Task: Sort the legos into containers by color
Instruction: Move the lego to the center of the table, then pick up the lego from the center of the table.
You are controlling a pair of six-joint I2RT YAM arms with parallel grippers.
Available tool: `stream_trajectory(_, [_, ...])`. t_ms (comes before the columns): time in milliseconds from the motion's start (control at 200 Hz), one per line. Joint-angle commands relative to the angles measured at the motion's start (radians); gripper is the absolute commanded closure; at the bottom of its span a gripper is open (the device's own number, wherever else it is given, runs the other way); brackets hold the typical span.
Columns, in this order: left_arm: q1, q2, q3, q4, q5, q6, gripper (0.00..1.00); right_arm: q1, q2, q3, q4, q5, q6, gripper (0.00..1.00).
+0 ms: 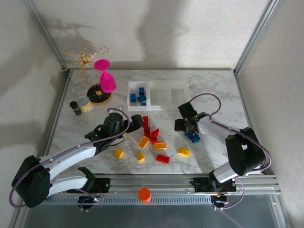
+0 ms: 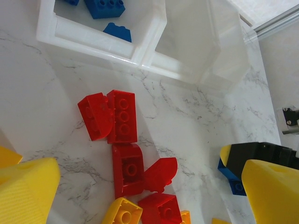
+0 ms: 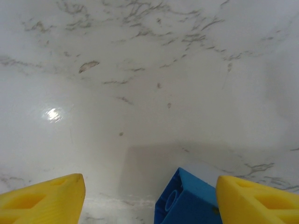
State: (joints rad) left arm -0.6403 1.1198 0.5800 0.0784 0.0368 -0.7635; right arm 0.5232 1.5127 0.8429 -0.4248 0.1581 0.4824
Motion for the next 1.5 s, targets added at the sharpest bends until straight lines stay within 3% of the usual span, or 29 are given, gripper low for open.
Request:
stream_trajectory(0, [-0.010,0.012,0.020,-0.001,-0.026,-0.003,0.00,0.040,0.008,0.002,-0.056,-0.026,-0.019,0.27])
stream_trajectory(360, [-0.009,0.026,0.027,-0.006,-0.023,-0.001,0.00,0.066,0.021,0.024,-0.140,0.085,0.023,0.23])
stream_trajectory(681, [-0.008,0.003,0.005,-0.008,-0.038,-0.009,0.00,0.141,0.013,0.031,-0.147,0.034,0.013,0.37])
stream_trajectory(1252, [-0.009,-0.006,0.004,-0.020,-0.049,-0.005,0.00,0.166,0.046,0.033,-0.138,0.014,0.018,0.43])
stream_trajectory(1492, [-0.009,-0.011,0.005,-0.022,-0.050,-0.004,0.00,0.166,0.033,0.046,-0.124,0.025,0.023,0.51])
